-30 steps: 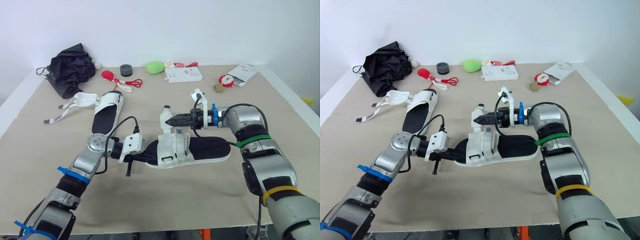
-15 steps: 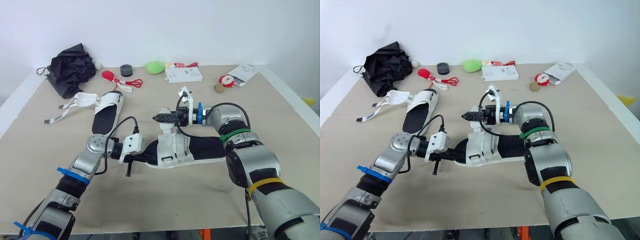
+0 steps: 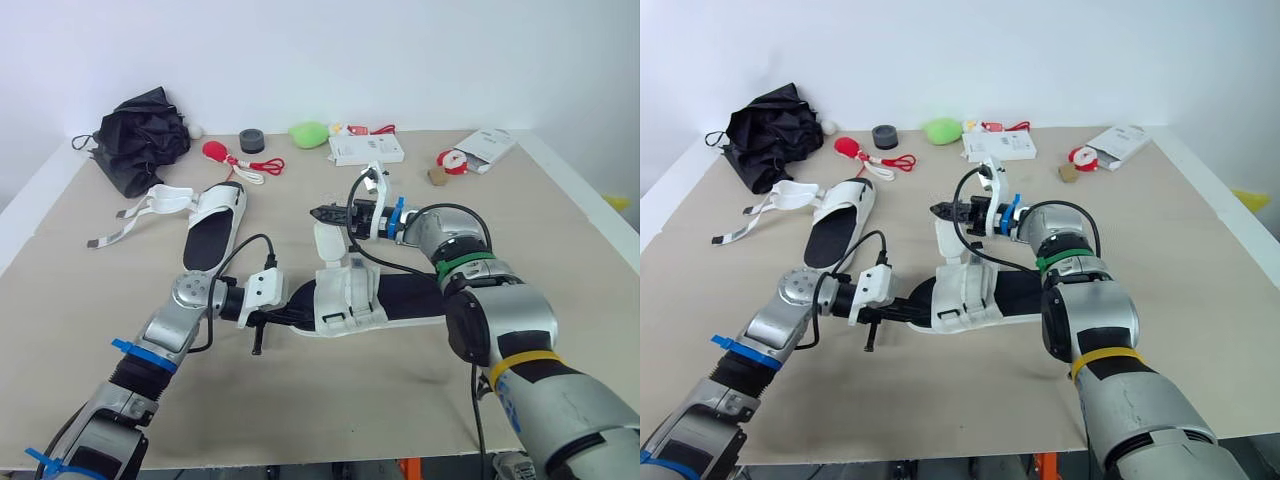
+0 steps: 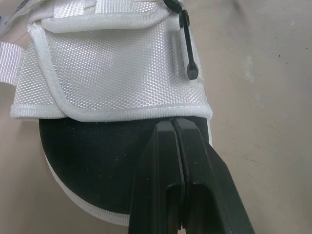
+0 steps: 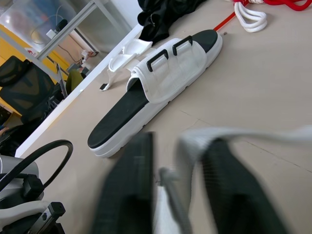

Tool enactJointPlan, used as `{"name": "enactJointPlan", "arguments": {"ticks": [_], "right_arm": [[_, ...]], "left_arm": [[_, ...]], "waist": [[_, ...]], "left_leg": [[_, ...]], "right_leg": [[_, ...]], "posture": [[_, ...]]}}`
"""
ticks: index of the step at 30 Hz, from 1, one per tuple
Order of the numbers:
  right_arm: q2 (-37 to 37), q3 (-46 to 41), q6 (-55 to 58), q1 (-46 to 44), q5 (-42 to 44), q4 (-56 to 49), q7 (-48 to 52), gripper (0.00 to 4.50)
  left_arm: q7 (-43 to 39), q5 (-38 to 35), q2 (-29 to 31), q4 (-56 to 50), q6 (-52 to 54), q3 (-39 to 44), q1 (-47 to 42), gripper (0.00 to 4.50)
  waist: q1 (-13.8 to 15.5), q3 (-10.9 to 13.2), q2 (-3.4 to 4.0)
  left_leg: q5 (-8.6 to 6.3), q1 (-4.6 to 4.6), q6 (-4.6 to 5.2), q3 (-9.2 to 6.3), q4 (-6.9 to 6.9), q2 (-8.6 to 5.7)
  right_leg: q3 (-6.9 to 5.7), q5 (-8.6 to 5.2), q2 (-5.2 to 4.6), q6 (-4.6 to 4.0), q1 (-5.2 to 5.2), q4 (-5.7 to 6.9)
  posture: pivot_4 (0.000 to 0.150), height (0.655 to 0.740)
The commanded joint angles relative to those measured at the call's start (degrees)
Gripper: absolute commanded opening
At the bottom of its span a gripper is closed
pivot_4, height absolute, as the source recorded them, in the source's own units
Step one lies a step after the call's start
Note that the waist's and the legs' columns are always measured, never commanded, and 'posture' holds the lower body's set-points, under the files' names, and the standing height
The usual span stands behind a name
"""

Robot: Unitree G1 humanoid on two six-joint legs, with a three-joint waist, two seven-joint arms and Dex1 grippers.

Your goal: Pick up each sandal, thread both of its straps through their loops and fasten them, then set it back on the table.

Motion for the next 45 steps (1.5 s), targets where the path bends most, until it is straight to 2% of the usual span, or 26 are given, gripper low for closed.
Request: {"name": "enactJointPlan", "arguments": {"ticks": [1, 9, 12, 15, 17, 20, 27, 32, 37, 41, 45], "right_arm": [[0.06, -1.85, -0.47, -1.49, 0.42, -0.84, 1.42, 0.06], [-0.52, 0.99, -3.31, 1.75, -2.41, -6.31, 6.15, 0.06], [-1.2, 6.95, -8.26, 8.12, -6.7, -17.0, 7.08, 0.06], [-2.5, 12.85, -17.92, 17.48, -12.6, -31.22, 2.95, 0.06], [-3.95, 15.57, -28.39, 22.79, -17.67, -39.13, -2.24, 0.06], [-5.71, 16.54, -36.51, 27.31, -20.2, -46.84, -6.04, 0.06], [-9.79, 13.55, -42.13, 30.91, -21.25, -60.34, -13.87, 0.06], [-14.04, 13.92, -50.01, 31.4, -25.85, -66.47, -17.68, 0.06], [-18.8, 15.59, -62.27, 35.93, -32.39, -69.47, -21.01, 0.06], [-22.52, 16.38, -75.57, 38.49, -43.37, -66.51, -29.24, 0.06], [-22.98, 15.7, -83.92, 38.57, -52.98, -64.93, -40.3, 0.06]], "left_arm": [[-1.22, 2.43, 0.78, 1.24, 1.98, -3.87, 3.23, 0.0], [-1.28, 2.47, 0.62, 1.62, 1.77, -4.02, 2.93, 0.0], [-1.43, 2.51, 0.58, 1.97, 1.57, -4.08, 2.76, 0.0], [-1.87, 2.57, 0.59, 2.51, 1.22, -4.26, 2.47, 0.0], [-2.15, 2.65, 0.48, 2.95, 0.93, -4.44, 2.17, 0.0], [-2.44, 2.8, 0.17, 3.81, 0.53, -4.6, 1.54, 0.0], [-3.29, 3.07, -0.3, 6.08, -0.8, -4.85, 0.26, 0.0], [-3.78, 3.3, -0.65, 7.32, -1.56, -4.93, -0.42, 0.0], [-4.09, 3.53, -1.01, 8.29, -2.04, -4.87, -0.87, 0.0], [-4.19, 3.55, -1.4, 8.94, -2.46, -5.06, -1.03, 0.0], [-4.22, 3.54, -1.72, 9.53, -2.67, -5.1, -1.42, 0.0]], "waist": [[0.0, 0.0, 0.0], [-0.01, 0.0, 0.0], [0.04, -0.01, -0.01], [0.09, -0.01, -0.01], [0.18, -0.01, 0.0], [0.18, -0.01, 0.0], [0.41, -0.01, -0.01], [0.57, 0.0, -0.01], [0.6, 0.0, -0.02], [0.55, 0.01, -0.03], [0.51, 0.01, -0.03]], "left_leg": [[0.0, 0.0, 0.0, 0.0, 0.0, 0.0], [-0.01, 0.0, -0.01, 0.0, -0.01, 0.0], [-0.01, 0.0, -0.01, -0.03, -0.02, -0.01], [-0.04, 0.0, -0.05, -0.06, -0.01, -0.04], [-0.05, 0.01, -0.06, -0.04, -0.01, -0.06], [-0.06, 0.01, -0.08, -0.04, -0.02, -0.12], [-0.04, 0.22, -0.1, -0.01, 0.01, -0.11], [-0.03, 0.21, -0.1, 0.0, 0.01, -0.12], [-0.03, 0.21, -0.1, 0.0, 0.03, -0.19], [-0.03, 0.23, -0.09, 0.03, 0.05, -0.2], [-0.02, 0.28, -0.1, 0.06, 0.03, -0.18]], "right_leg": [[0.0, 0.0, 0.0, 0.0, 0.0, 0.0], [0.0, -0.01, 0.01, 0.01, 0.0, 0.0], [-0.01, -0.02, 0.01, 0.03, 0.01, 0.0], [-0.02, -0.11, 0.01, 0.1, 0.03, 0.02], [0.0, -0.13, 0.02, 0.12, 0.01, 0.05], [0.01, -0.24, 0.06, 0.21, 0.01, 0.06], [0.02, -0.46, 0.08, 0.51, 0.18, 0.07], [0.02, -0.46, 0.05, 0.5, 0.17, 0.08], [0.03, -0.48, 0.04, 0.57, 0.18, 0.07], [0.05, -0.48, 0.04, 0.59, 0.19, 0.07], [0.1, -0.51, 0.08, 0.59, 0.18, 0.1]], "posture": [[0.15, 0.74], [0.15, 0.74], [0.15, 0.74], [0.15, 0.74], [0.15, 0.74], [0.15, 0.74], [0.15, 0.74], [0.15, 0.74], [0.15, 0.74], [0.15, 0.74], [0.15, 0.74]]}}
